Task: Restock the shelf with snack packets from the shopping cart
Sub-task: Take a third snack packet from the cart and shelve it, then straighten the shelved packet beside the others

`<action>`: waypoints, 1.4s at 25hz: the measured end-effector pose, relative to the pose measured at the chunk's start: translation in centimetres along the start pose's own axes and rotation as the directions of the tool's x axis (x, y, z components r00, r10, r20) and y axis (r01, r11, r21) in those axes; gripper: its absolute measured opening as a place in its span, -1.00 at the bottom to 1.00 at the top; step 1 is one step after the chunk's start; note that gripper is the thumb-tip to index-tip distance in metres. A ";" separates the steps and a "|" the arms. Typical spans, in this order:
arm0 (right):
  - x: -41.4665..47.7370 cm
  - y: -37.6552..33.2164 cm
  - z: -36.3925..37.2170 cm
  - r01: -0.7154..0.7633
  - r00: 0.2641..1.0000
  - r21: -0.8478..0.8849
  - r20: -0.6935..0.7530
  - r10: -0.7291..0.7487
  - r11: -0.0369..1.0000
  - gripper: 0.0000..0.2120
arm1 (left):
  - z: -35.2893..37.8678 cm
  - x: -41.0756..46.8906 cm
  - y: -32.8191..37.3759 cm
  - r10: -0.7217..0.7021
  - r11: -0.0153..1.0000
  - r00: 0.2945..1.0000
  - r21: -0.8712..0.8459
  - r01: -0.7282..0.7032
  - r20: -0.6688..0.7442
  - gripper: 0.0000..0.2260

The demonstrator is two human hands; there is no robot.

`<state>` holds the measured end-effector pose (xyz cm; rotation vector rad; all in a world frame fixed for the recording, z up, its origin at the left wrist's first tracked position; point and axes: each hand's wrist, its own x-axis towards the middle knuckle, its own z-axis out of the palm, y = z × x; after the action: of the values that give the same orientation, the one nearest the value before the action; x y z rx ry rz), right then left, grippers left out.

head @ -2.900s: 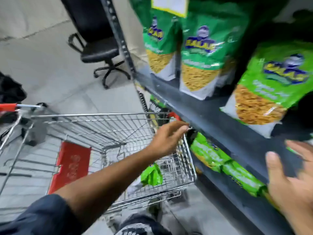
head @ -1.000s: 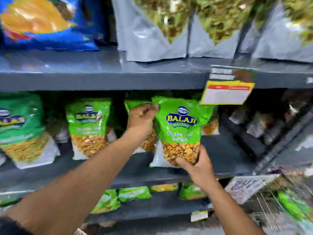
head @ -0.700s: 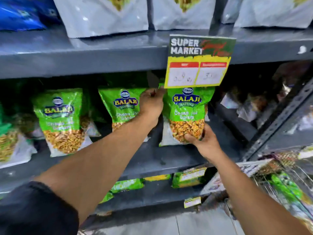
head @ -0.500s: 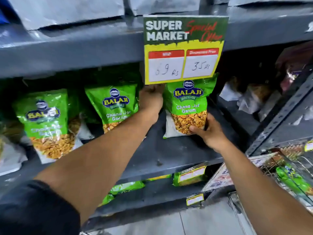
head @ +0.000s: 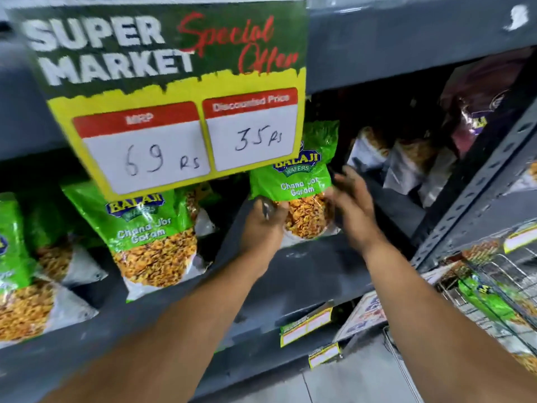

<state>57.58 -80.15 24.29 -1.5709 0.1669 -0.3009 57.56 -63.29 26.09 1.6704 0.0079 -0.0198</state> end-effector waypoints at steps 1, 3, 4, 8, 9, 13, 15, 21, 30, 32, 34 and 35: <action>1.3 -1.4 0.0 0.046 0.995 0.047 -0.087 -0.041 0.998 -0.44 | 0.0 0.8 0.2 0.031 0.999 0.999 -0.015 -0.031 0.013 -0.63; 4.2 -5.2 0.3 0.117 0.979 0.071 -0.176 -0.103 0.991 -0.55 | 0.1 1.7 -0.1 0.015 0.999 0.992 0.049 -0.022 0.125 -0.29; 5.6 -6.8 0.4 0.150 0.973 0.038 -0.182 -0.141 0.988 -0.66 | 0.3 1.4 -0.7 -0.021 0.989 0.984 0.145 -0.005 0.176 -0.18; 8.0 -9.9 0.9 0.075 0.995 -0.035 -0.069 -0.078 0.997 -0.69 | 0.7 0.2 -3.9 -0.010 0.886 0.996 0.463 -0.032 0.087 -0.32; 8.3 -10.2 1.3 0.081 0.996 -0.045 -0.034 -0.082 0.996 -0.68 | 0.5 0.4 -4.1 0.005 0.871 0.999 0.492 -0.024 0.039 -0.39; 8.8 -9.5 0.9 0.213 0.960 -0.286 -0.117 -0.255 0.934 -0.85 | -0.1 0.9 -3.9 -0.010 0.822 1.000 0.569 0.021 -0.022 -0.46; 8.2 -9.4 0.7 0.165 0.983 -0.263 -0.039 -0.181 0.950 -0.90 | -0.2 0.8 -3.9 -0.013 0.814 1.000 0.580 0.011 0.000 -0.47; 8.5 -8.8 2.5 0.332 0.914 -0.340 -0.115 -0.389 0.880 -0.58 | -0.1 1.0 -4.5 -0.025 0.818 0.998 0.572 0.055 -0.060 -0.53; 0.3 3.4 2.9 0.078 0.987 -0.172 -0.126 -0.101 0.982 -0.55 | 2.8 1.2 -4.5 0.102 0.967 0.995 -0.232 -0.102 -0.014 -0.39; 1.0 3.0 2.4 0.041 0.990 -0.159 -0.130 -0.062 0.986 -0.52 | 3.2 1.4 -4.5 0.053 0.965 0.998 -0.257 -0.060 -0.033 -0.37; 1.3 2.7 1.8 0.019 0.993 -0.150 -0.113 -0.036 0.989 -0.61 | 3.2 1.7 -3.5 -0.006 0.955 1.000 -0.296 -0.001 -0.024 -0.30; 1.4 2.4 1.7 0.046 0.993 -0.136 -0.100 -0.060 0.990 -0.66 | 2.9 1.8 -2.8 -0.038 0.952 0.999 -0.304 0.029 -0.024 -0.22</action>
<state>59.64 -78.95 22.00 -1.6947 0.2301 -0.4207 59.33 -65.89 23.00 1.3614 0.0587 -0.0186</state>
